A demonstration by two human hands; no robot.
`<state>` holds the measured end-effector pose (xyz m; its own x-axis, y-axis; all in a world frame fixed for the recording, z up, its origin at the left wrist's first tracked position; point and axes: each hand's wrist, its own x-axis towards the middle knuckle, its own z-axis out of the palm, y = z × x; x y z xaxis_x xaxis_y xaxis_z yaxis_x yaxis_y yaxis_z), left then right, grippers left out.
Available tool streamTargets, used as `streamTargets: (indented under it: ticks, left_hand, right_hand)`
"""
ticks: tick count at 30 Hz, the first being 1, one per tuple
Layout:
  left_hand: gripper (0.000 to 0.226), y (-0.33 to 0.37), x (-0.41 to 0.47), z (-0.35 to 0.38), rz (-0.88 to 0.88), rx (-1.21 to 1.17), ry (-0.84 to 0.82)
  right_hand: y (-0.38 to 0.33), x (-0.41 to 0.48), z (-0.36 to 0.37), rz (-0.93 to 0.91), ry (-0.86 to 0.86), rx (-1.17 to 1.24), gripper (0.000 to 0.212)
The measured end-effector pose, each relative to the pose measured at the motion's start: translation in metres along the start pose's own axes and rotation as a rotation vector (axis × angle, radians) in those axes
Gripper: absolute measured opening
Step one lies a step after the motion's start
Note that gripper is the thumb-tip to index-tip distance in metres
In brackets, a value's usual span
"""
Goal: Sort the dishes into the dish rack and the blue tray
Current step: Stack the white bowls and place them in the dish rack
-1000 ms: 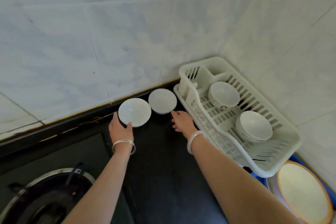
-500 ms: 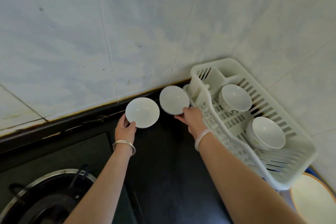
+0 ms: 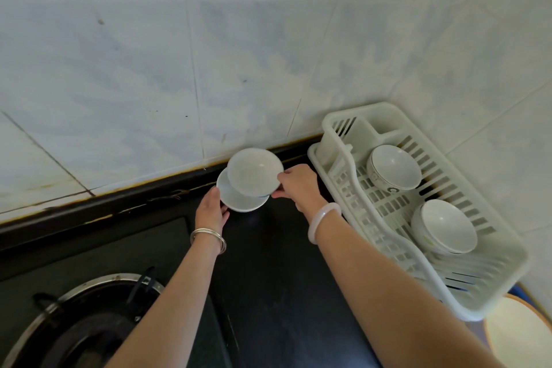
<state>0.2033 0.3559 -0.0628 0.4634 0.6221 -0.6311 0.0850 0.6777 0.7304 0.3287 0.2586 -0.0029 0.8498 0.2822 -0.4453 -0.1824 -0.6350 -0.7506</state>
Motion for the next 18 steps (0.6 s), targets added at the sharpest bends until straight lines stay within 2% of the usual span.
streamTargets:
  ticks: [2,5,10,14,16,18]
  left_hand:
    - [0.042,0.002,0.001,-0.001,0.01,-0.007,-0.002]
    - [0.042,0.005,0.002,-0.002,0.017,-0.004,-0.01]
    - [0.042,0.009,0.005,-0.002,0.008,-0.01,-0.016]
    - [0.036,0.01,0.007,0.0,0.003,0.016,-0.027]
    - [0.034,0.012,0.007,0.0,-0.016,0.025,-0.033]
    - [0.035,0.014,0.006,-0.001,-0.043,0.024,-0.037]
  right_hand:
    - [0.0,-0.002,0.006,-0.013,0.003,-0.066,0.019]
    - [0.002,-0.004,0.012,-0.015,0.0,-0.133,0.006]
    - [0.003,-0.005,0.015,-0.012,-0.01,-0.201,0.013]
    - [0.004,-0.002,0.017,0.015,-0.029,-0.162,0.012]
    - [0.005,0.0,0.016,0.032,-0.029,-0.134,0.003]
    - [0.006,0.0,0.015,0.049,-0.042,-0.088,0.007]
